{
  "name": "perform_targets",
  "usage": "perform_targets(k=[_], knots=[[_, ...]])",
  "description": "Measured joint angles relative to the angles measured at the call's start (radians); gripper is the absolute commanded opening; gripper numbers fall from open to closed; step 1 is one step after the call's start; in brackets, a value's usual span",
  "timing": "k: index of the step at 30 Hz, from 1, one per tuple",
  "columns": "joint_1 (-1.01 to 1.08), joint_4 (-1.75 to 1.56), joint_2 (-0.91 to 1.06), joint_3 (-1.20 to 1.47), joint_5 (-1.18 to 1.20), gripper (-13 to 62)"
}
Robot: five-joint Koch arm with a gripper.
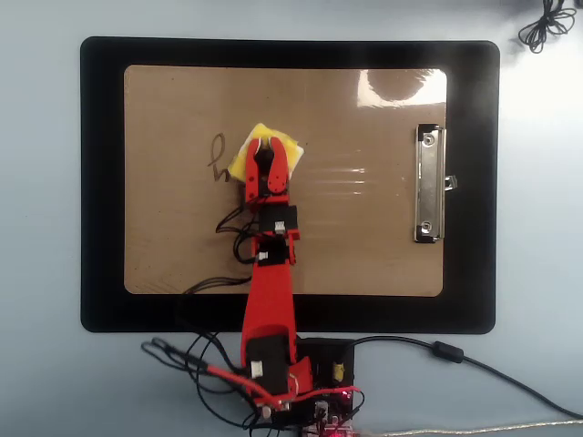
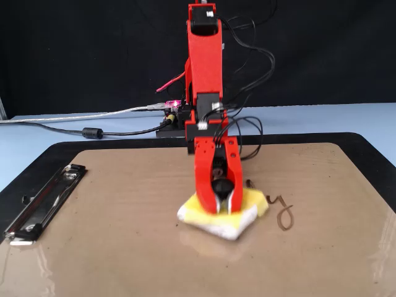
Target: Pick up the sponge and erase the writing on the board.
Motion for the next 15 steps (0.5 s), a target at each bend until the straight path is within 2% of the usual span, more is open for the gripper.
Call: perform_targets(k=[3, 4, 6, 9, 11, 13, 15], knots=[[-0.095, 0.009, 0.347, 0.387, -0.069, -8.0], [-0.103, 0.028, 0.390, 0.400, -0.086, -8.0], [-0.109, 0.075, 0.310, 0.287, -0.109, -8.0], [-0.107, 0.072, 0.005, -0.124, -0.115, -8.0], [-0.098, 0.074, -0.106, -0.242, -0.117, -8.0], [-0.097, 0.071, -0.008, -0.101, -0.117, -8.0], [-0.095, 0.075, 0.233, 0.198, -0.117, -8.0]])
